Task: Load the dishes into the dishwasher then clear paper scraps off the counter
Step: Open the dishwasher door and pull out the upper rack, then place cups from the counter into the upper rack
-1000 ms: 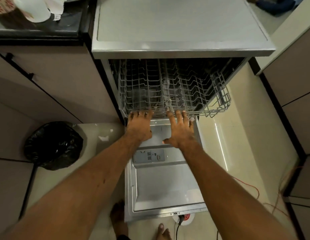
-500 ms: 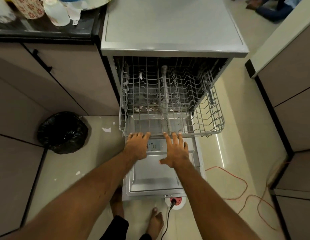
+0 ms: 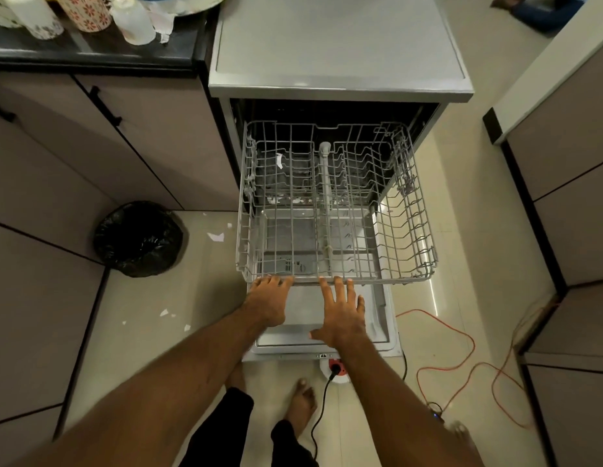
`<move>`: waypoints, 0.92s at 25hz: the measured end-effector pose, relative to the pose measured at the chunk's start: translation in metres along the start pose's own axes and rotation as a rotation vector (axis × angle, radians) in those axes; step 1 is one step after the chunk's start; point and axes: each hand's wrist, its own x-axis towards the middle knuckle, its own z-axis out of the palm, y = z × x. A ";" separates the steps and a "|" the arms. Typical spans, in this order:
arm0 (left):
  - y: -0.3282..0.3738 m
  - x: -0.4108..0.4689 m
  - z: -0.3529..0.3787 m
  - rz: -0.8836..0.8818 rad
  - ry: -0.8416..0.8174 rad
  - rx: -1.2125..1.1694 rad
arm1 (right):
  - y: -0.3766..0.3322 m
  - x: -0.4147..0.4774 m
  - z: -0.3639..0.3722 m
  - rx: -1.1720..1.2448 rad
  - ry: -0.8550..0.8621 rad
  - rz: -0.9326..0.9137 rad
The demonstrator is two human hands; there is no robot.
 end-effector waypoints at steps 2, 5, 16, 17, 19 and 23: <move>0.001 -0.007 0.000 0.000 0.005 -0.025 | 0.001 -0.007 0.000 -0.009 -0.001 -0.010; 0.003 -0.025 -0.003 -0.018 0.083 -0.032 | 0.002 -0.015 -0.007 -0.012 0.024 -0.042; -0.022 -0.132 -0.103 -0.007 0.473 0.076 | -0.067 -0.056 -0.138 0.122 0.422 -0.283; -0.028 -0.142 -0.113 -0.024 0.499 0.071 | -0.076 -0.059 -0.149 0.132 0.440 -0.305; -0.041 -0.154 -0.127 -0.051 0.566 0.052 | -0.093 -0.060 -0.162 0.144 0.466 -0.349; -0.082 -0.175 -0.144 -0.153 0.644 -0.006 | -0.129 -0.060 -0.180 0.085 0.484 -0.403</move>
